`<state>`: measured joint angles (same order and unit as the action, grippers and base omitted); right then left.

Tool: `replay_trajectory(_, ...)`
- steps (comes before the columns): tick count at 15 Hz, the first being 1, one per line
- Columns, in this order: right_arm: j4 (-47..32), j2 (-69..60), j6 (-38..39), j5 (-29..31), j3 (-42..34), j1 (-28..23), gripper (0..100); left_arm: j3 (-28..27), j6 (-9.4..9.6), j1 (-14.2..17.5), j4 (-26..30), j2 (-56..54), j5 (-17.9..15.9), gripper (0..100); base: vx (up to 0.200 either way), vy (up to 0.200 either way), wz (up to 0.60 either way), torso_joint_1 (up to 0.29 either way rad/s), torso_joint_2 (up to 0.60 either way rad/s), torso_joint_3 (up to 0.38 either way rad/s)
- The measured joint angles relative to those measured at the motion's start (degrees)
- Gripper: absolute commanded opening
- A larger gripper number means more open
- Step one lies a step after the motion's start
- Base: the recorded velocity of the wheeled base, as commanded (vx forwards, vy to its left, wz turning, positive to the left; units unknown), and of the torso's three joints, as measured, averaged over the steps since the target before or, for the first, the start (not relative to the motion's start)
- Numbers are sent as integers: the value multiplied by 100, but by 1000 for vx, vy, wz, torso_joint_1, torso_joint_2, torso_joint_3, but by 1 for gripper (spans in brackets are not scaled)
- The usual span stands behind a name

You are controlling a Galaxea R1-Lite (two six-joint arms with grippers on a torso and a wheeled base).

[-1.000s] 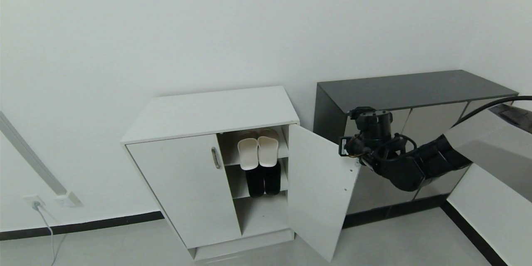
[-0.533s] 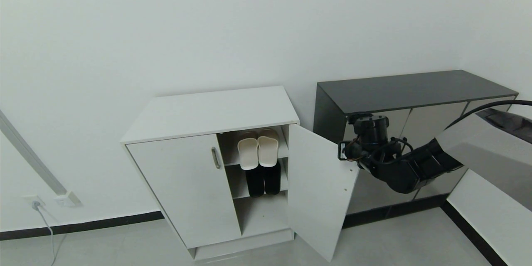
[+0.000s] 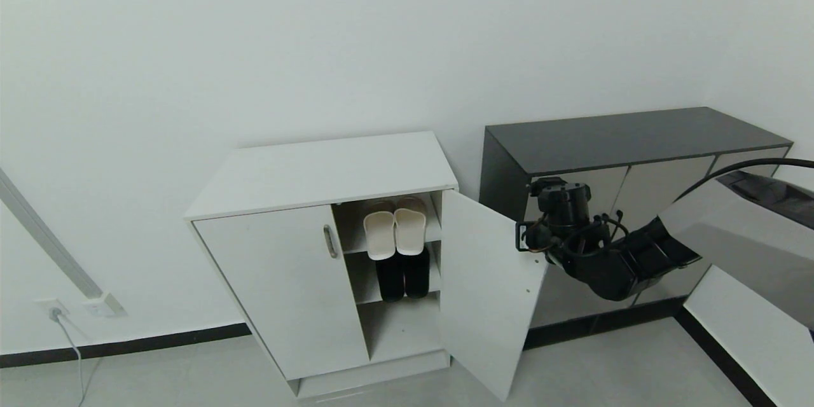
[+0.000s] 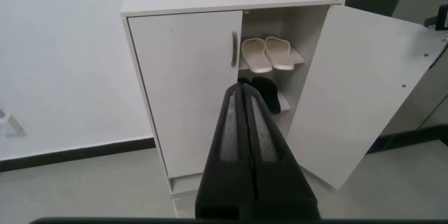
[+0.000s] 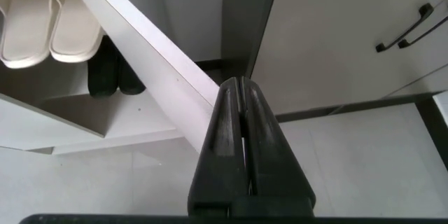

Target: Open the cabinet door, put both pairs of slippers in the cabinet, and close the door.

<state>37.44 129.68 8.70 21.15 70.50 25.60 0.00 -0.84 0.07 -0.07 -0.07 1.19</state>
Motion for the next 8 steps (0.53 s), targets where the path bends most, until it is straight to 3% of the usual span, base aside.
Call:
replay_trajectory(5,-18,-38,5,-5,-167,190,0,0,2,-5,0,0,-2,0,0,0,0,0,0,0)
replay_trajectory(8,22,-240,40,-5,-468,670,0,0,-2,-2,0,0,-2,0,0,0,0,0,0,0)
